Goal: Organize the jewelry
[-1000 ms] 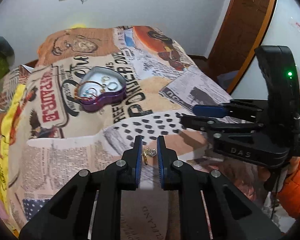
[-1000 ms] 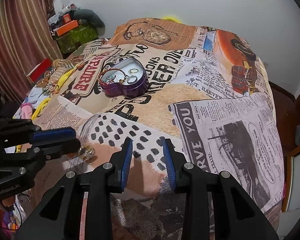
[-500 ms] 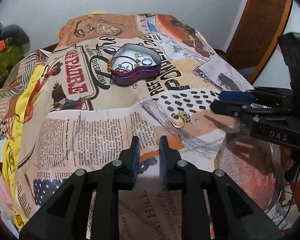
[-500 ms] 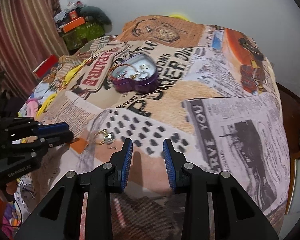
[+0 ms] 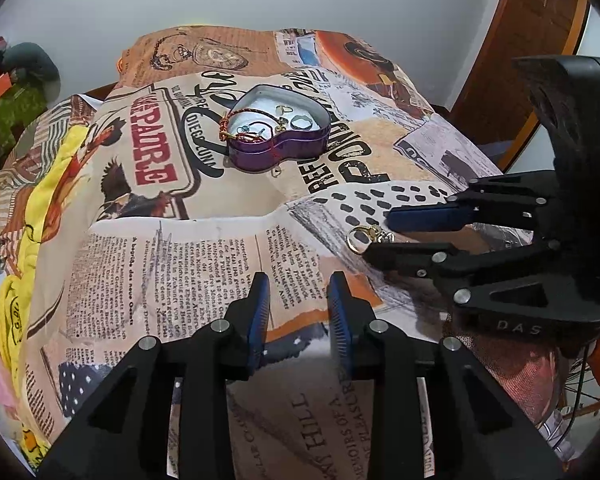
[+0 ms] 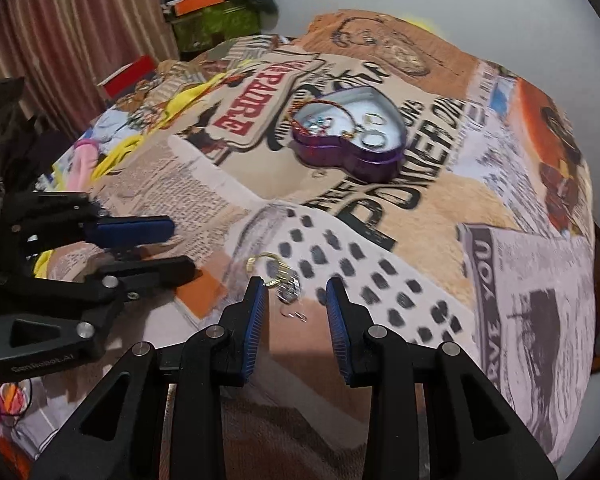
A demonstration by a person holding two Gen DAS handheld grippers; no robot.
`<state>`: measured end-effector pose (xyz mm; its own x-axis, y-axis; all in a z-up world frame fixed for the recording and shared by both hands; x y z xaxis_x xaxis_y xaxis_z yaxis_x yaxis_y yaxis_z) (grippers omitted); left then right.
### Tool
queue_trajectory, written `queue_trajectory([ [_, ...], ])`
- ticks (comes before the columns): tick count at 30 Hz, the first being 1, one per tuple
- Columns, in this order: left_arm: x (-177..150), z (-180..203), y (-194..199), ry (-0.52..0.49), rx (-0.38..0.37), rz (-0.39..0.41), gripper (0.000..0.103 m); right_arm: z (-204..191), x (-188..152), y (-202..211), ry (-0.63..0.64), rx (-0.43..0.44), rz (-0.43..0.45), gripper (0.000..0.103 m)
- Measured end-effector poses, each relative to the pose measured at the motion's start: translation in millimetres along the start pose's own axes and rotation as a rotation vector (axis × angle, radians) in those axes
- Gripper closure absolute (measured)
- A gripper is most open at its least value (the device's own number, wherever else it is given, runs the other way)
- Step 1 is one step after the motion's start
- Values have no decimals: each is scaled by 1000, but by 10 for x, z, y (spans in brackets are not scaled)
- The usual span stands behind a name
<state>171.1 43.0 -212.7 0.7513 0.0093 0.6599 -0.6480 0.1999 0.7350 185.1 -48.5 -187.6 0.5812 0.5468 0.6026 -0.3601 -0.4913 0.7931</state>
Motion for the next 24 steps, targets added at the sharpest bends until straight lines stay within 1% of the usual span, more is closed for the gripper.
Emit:
queue_trajectory([
  [2, 6, 7, -14, -2, -6, -2, 73, -9, 5, -17, 8, 16, 1, 76],
  [3, 12, 17, -22, -5, -8, -3, 73, -14, 5, -18, 10, 24, 3, 84],
  [5, 24, 36, -33, -10, -14, -5, 73, -29, 0, -20, 13, 35, 4, 94],
  [8, 45, 70, -47, -18, -20, -8, 71, -13, -21, 11, -1, 29, 18, 94],
  [10, 69, 112, -60, -25, -22, -6, 65, 13, -29, 38, -13, 20, 27, 94],
  [16, 161, 286, -173, -51, -42, -16, 64, 199, -42, 199, -83, -17, 73, 94],
  [19, 197, 384, -242, -85, -34, -17, 60, 300, -41, 292, -112, -35, 95, 94],
  [24, 250, 432, -352, -96, -7, -12, 59, 383, -65, 389, -124, -52, 116, 94],
])
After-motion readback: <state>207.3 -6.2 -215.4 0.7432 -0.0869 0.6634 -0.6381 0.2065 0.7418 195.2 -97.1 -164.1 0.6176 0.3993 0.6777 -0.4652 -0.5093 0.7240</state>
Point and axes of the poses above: each gripper's, at about its wrist camera, not at the fingertips, and y roughly against the way its jaws point, z to its right, x to its top, the point moved 2 cm from there along -y, roughly the way its jaws point, and after that the axes turned 6 degrees about z, right-handed, at the moved point
